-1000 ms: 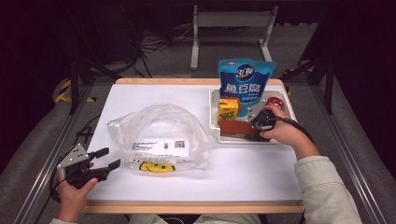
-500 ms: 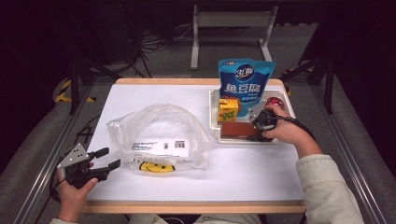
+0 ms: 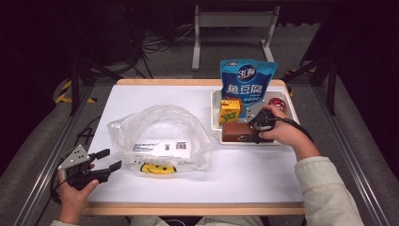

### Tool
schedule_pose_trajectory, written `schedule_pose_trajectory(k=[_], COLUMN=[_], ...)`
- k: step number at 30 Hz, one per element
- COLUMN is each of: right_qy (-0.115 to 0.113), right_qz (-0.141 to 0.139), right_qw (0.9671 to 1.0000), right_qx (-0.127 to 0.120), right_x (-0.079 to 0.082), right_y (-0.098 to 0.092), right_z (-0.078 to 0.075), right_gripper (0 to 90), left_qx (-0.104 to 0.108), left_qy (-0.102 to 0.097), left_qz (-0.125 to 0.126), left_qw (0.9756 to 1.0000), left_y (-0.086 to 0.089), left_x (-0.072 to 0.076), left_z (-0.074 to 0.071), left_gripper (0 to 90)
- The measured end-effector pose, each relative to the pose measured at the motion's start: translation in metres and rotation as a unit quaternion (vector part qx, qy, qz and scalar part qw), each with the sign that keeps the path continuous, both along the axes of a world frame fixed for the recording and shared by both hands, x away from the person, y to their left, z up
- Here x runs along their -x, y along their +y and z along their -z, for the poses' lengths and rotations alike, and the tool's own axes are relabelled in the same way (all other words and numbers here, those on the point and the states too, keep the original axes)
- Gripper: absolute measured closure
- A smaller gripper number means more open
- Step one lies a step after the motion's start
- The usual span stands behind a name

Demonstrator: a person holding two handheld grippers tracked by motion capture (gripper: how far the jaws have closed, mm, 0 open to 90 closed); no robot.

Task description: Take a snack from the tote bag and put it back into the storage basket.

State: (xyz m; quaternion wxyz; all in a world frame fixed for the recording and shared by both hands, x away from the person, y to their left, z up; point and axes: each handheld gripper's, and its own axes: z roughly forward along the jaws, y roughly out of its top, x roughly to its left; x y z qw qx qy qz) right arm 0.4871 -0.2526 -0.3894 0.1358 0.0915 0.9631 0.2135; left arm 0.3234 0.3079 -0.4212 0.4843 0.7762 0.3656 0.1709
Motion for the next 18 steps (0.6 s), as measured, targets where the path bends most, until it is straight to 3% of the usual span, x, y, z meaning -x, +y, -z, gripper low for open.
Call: schedule_pose_trajectory(k=[2, 4, 9, 13, 18], right_qy=[-0.001, -0.003, -0.006, 0.0, -0.016], right_qz=[-0.003, -0.009, -0.03, -0.014, 0.001], right_qw=[1.0, 0.9998, 0.9993, 0.9998, 0.9999], right_qx=[0.004, 0.019, 0.021, 0.015, -0.006], right_x=[0.0, -0.001, 0.0, 0.0, 0.006], right_y=[0.002, 0.004, 0.001, 0.0, -0.003], right_z=[0.001, 0.0, -0.005, -0.005, -0.009], right_gripper=[30.0, 36.2, 40.0, 35.7, 29.4], left_qx=[0.0, -0.002, -0.001, 0.001, -0.001], left_qy=[-0.001, -0.002, -0.001, -0.001, -0.001], left_qz=[0.001, 0.001, 0.002, 0.002, 0.003], left_qw=[1.0, 1.0, 1.0, 1.0, 1.0], left_y=[0.0, 0.001, 0.001, 0.0, -0.001], left_x=[0.0, 0.0, 0.0, 0.0, -0.002], left_z=[0.0, 0.0, 0.0, 0.0, 0.0], left_gripper=[31.1, 31.1, 31.0, 31.0, 31.0])
